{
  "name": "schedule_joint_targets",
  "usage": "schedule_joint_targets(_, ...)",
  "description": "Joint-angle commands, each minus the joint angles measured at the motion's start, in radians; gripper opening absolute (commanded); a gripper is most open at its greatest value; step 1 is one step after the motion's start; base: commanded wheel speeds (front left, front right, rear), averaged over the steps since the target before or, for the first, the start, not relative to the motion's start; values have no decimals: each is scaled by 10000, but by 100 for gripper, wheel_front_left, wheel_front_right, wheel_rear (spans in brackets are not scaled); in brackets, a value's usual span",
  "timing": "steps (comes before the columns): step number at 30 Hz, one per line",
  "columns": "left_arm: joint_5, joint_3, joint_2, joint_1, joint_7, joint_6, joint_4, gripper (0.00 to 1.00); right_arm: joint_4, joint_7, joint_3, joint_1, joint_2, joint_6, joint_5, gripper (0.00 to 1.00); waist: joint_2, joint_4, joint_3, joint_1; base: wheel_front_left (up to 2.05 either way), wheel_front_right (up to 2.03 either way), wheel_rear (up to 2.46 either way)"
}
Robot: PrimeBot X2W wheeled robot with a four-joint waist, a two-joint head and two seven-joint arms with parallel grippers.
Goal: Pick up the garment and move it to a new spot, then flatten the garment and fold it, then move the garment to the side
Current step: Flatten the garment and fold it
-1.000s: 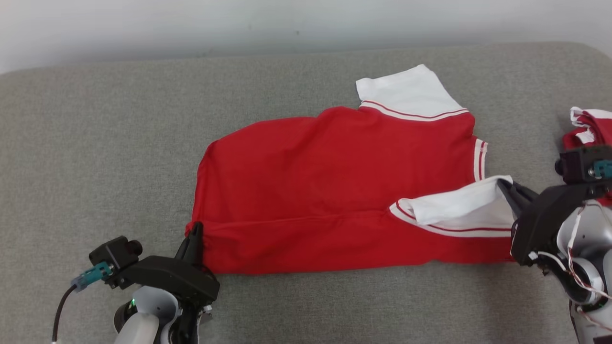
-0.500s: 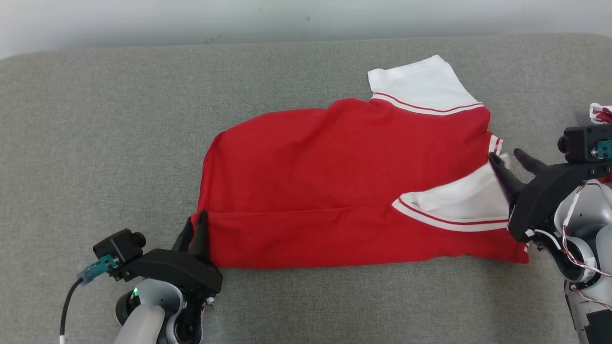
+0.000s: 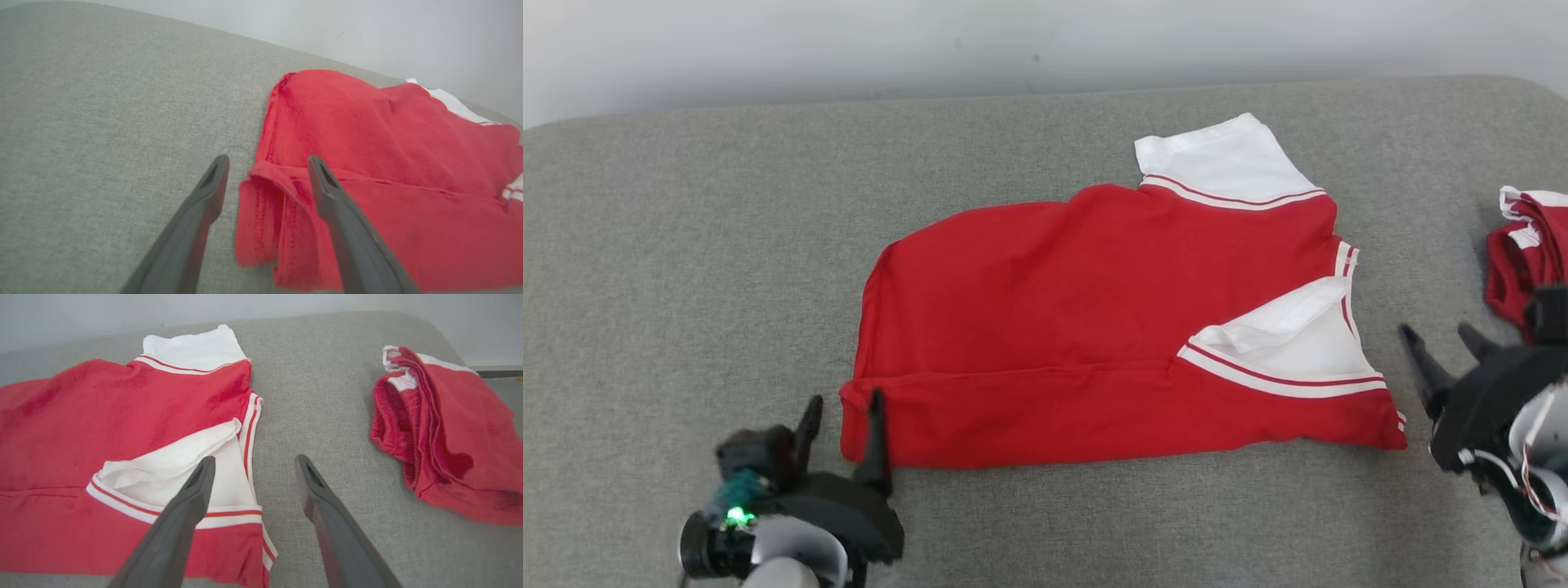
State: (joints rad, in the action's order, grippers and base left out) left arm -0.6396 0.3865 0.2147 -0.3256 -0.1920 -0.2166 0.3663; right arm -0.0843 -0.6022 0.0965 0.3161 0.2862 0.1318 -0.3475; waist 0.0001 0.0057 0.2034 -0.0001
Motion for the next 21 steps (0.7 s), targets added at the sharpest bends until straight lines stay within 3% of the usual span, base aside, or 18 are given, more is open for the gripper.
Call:
schedule_joint_targets(1,409,281,141,162,93,-185,-31,100,112,-146,221,-334,-158,-25,174,100,-1,-29,-10,1,0,0,0)
schedule_joint_targets(11,1547,1202,457,298,688,-984,358,100,-505,-299,711,-639,-815,-25,838,100,-1,-146,353,1,0,0,0)
schedule_joint_targets(21,1290,1237,367,138,1116,-1035,861,100,-2199,-597,203,-294,-1126,-24,760,100,-1,4,639,1,0,0,0)
